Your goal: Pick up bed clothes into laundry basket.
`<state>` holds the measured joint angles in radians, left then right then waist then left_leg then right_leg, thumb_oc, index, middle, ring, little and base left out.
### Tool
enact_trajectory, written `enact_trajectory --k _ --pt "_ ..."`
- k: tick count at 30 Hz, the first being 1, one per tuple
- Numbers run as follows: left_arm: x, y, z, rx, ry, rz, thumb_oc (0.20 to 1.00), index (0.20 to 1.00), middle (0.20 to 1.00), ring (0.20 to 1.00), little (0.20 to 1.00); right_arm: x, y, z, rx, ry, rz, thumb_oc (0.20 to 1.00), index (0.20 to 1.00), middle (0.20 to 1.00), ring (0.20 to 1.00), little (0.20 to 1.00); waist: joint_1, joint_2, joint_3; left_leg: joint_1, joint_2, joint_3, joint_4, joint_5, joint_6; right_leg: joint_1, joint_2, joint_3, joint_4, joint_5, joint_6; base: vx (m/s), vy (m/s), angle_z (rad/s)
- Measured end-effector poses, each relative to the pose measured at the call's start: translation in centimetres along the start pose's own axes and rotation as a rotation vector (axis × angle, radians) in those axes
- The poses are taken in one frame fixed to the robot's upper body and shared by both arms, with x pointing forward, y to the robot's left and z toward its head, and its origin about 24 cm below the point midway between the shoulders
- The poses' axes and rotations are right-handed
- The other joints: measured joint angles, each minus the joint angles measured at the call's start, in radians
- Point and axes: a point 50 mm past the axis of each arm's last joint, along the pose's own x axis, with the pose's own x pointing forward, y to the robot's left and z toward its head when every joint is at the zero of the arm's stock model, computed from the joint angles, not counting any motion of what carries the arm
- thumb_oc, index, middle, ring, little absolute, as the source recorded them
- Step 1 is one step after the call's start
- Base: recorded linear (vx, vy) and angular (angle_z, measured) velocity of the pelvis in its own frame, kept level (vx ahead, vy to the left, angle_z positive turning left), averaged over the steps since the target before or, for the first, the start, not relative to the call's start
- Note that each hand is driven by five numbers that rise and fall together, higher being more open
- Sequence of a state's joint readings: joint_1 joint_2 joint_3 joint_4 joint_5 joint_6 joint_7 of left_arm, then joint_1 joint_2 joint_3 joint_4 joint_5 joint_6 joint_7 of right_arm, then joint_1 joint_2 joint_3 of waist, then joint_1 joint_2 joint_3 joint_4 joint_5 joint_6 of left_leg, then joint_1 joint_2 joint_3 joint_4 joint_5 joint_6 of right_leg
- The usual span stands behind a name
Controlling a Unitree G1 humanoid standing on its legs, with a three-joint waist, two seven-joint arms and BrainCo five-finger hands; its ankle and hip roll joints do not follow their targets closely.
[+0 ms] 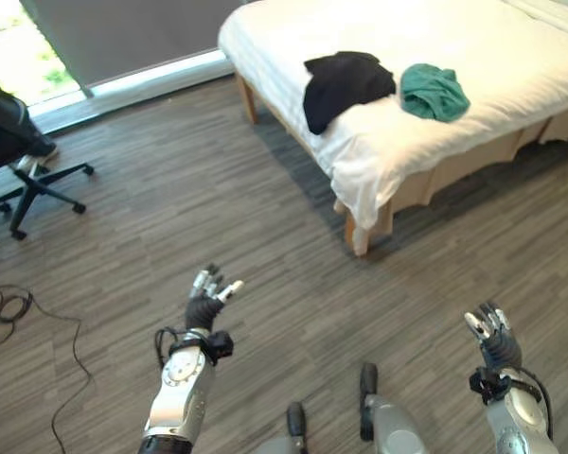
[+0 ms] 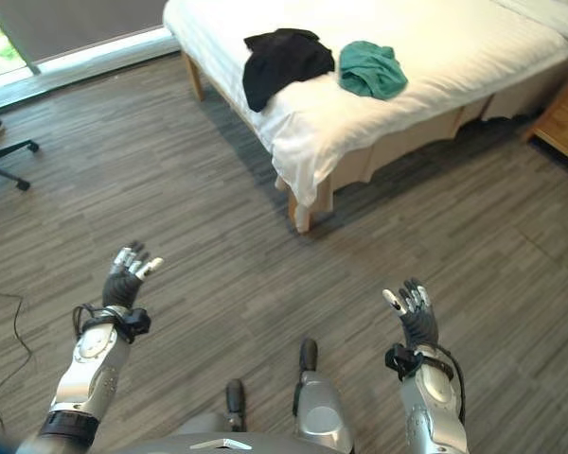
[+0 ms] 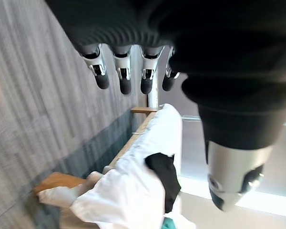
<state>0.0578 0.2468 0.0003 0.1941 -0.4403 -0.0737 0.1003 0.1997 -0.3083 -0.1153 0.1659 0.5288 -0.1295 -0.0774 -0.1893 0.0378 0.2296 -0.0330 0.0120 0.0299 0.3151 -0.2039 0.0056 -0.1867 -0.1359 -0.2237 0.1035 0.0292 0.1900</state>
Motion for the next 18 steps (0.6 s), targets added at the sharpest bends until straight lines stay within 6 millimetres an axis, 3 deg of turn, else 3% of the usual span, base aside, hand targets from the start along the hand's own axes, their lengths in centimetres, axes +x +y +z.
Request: enact_trajectory --k 1,2,3,4,5,6,7,8,9,10,11,12,13,14,15,18 --pt "-0.4 -0.1 -0.4 -0.042 0.012 0.002 1.0 1.0 1.0 1.0 1.0 0.0 -0.4 0.2 -0.035 0.007 0.009 1.0 1.0 1.0 1.0 1.0 0.002 0.036 -0.008 0.07 0.025 -0.035 -0.088 -0.053 -0.017 -0.008 0.027 -0.004 0.094 -0.015 -0.029 0.48 -0.145 -0.09" --pt "-0.7 -0.1 -0.7 -0.047 0.018 0.003 1.0 1.0 1.0 1.0 1.0 -0.1 -0.7 0.1 -0.045 0.016 0.004 1.0 1.0 1.0 1.0 1.0 -0.003 0.057 -0.026 0.081 0.039 -0.044 -0.116 -0.053 -0.015 -0.034 0.032 -0.004 0.144 -0.034 -0.047 0.4 -0.166 0.16" --pt "-1.2 0.3 -0.6 -0.034 0.015 0.002 1.0 1.0 1.0 1.0 1.0 -0.2 -1.0 0.2 -0.058 0.021 -0.002 1.0 1.0 1.0 1.0 1.0 -0.011 0.043 -0.06 0.095 0.056 -0.044 -0.156 -0.05 -0.027 -0.058 0.038 -0.023 0.179 -0.062 -0.051 0.27 -0.14 0.21" --pt "-1.3 0.6 -0.4 -0.02 0.008 0.002 1.0 1.0 1.0 1.0 1.0 -0.1 -1.1 0.2 -0.06 0.022 -0.004 1.0 1.0 1.0 1.0 1.0 -0.007 0.053 -0.081 0.121 0.073 -0.034 -0.189 -0.038 -0.052 -0.038 0.051 -0.046 0.175 -0.096 -0.081 0.46 -0.276 0.31" --pt "-1.1 0.7 -0.1 -0.022 0.002 0.009 1.0 1.0 1.0 1.0 1.0 0.1 -1.1 0.0 -0.046 0.025 -0.02 1.0 1.0 1.0 1.0 1.0 -0.006 0.037 -0.068 0.116 0.083 -0.03 -0.102 -0.009 -0.118 -0.005 0.055 -0.061 0.149 -0.11 -0.134 0.43 -0.385 0.38" --pt "-0.6 0.6 0.1 -0.058 -0.004 0.021 1.0 1.0 1.0 1.0 1.0 0.6 -0.6 -0.3 0.021 0.028 -0.032 1.0 1.0 1.0 1.0 1.0 0.005 0.014 -0.063 0.01 0.109 -0.017 0.163 0.031 -0.184 0.034 0.071 -0.092 0.141 -0.138 -0.169 0.6 -0.528 0.4" --pt "-0.6 0.4 0.3 -0.071 -0.008 0.006 1.0 1.0 1.0 1.0 1.0 0.9 -0.1 -0.1 0.047 0.018 -0.021 1.0 1.0 1.0 1.0 1.0 0.018 0.0 -0.06 -0.097 0.143 0.017 0.367 0.142 -0.185 0.087 0.092 -0.114 0.084 -0.147 -0.187 0.7 -0.476 0.0" --pt "-0.5 0.5 0.7 -0.081 -0.024 0.001 1.0 1.0 1.0 1.0 1.0 1.1 0.4 0.0 0.066 0.01 -0.011 1.0 1.0 1.0 1.0 1.0 0.057 -0.054 -0.054 -0.164 0.168 0.058 0.489 0.217 -0.156 0.118 0.087 -0.095 0.047 -0.114 -0.235 0.44 -0.226 -0.33" --pt "-0.5 0.7 0.8 -0.078 -0.026 0.013 1.0 1.0 1.0 1.0 1.0 1.4 0.9 0.3 0.064 -0.001 0.0 1.0 1.0 1.0 1.0 1.0 0.083 -0.057 -0.057 -0.186 0.199 0.105 0.524 0.259 -0.127 0.146 0.098 -0.071 0.042 -0.132 -0.266 0.54 -0.049 -0.55" --pt "-0.3 0.6 0.7 -0.08 -0.022 0.019 1.0 1.0 1.0 1.0 1.0 1.7 1.1 0.9 0.078 -0.035 -0.022 1.0 1.0 1.0 1.0 1.0 0.088 -0.077 -0.051 -0.194 0.264 0.186 0.526 0.256 -0.113 0.18 0.12 -0.056 0.013 -0.101 -0.277 0.26 0.038 -0.42" --pt "-0.4 0.6 0.6 -0.08 -0.017 0.027 1.0 1.0 1.0 1.0 1.0 2.1 1.5 1.3 0.097 -0.055 -0.022 1.0 1.0 1.0 1.0 1.0 0.106 -0.086 -0.049 -0.207 0.268 0.204 0.463 0.248 -0.124 0.207 0.124 -0.035 -0.002 -0.124 -0.27 0.42 0.087 -0.48" --pt "-0.2 0.3 0.6 -0.082 -0.012 0.021 1.0 1.0 1.0 1.0 1.0 2.2 1.5 1.7 0.121 -0.074 -0.037 1.0 1.0 1.0 1.0 1.0 0.115 -0.108 -0.044 -0.191 0.248 0.209 0.318 0.25 -0.124 0.235 0.124 -0.029 -0.03 -0.1 -0.266 0.28 0.103 -0.66" --pt "-0.4 0.6 0.2 -0.096 0.001 0.031 1.0 1.0 1.0 1.0 1.0 2.5 1.8 2.0 0.12 -0.084 -0.026 1.0 1.0 1.0 1.0 1.0 0.123 -0.105 -0.04 -0.208 0.257 0.204 0.264 0.257 -0.123 0.247 0.134 -0.057 -0.032 -0.074 -0.298 0.45 0.164 -0.65" --pt "-0.5 0.7 -0.2 -0.097 0.019 0.032 1.0 1.0 1.0 1.0 1.0 2.3 1.6 2.0 0.11 -0.087 -0.027 1.0 1.0 1.0 1.0 1.0 0.123 -0.108 -0.047 -0.2 0.251 0.197 0.168 0.256 -0.124 0.265 0.142 -0.051 -0.056 -0.1 -0.256 0.42 0.158 -0.45" --pt "-0.4 0.4 -0.3 -0.098 0.024 0.026 1.0 1.0 1.0 1.0 1.0 2.1 1.1 2.3 0.086 -0.094 -0.028 1.0 1.0 1.0 1.0 1.0 0.12 -0.082 -0.05 -0.188 0.246 0.179 0.048 0.26 -0.125 0.289 0.162 -0.055 -0.075 -0.086 -0.279 0.45 0.169 -0.09" --pt "-0.5 0.7 -0.8 -0.099 0.047 0.04 1.0 1.0 1.0 1.0 1.0 1.2 -0.3 1.2 0.046 -0.045 -0.068 1.0 1.0 1.0 1.0 1.0 0.114 -0.064 -0.047 -0.15 0.201 0.111 -0.236 0.265 -0.124 0.341 0.197 -0.024 -0.106 -0.095 -0.266 0.43 0.141 -0.28"
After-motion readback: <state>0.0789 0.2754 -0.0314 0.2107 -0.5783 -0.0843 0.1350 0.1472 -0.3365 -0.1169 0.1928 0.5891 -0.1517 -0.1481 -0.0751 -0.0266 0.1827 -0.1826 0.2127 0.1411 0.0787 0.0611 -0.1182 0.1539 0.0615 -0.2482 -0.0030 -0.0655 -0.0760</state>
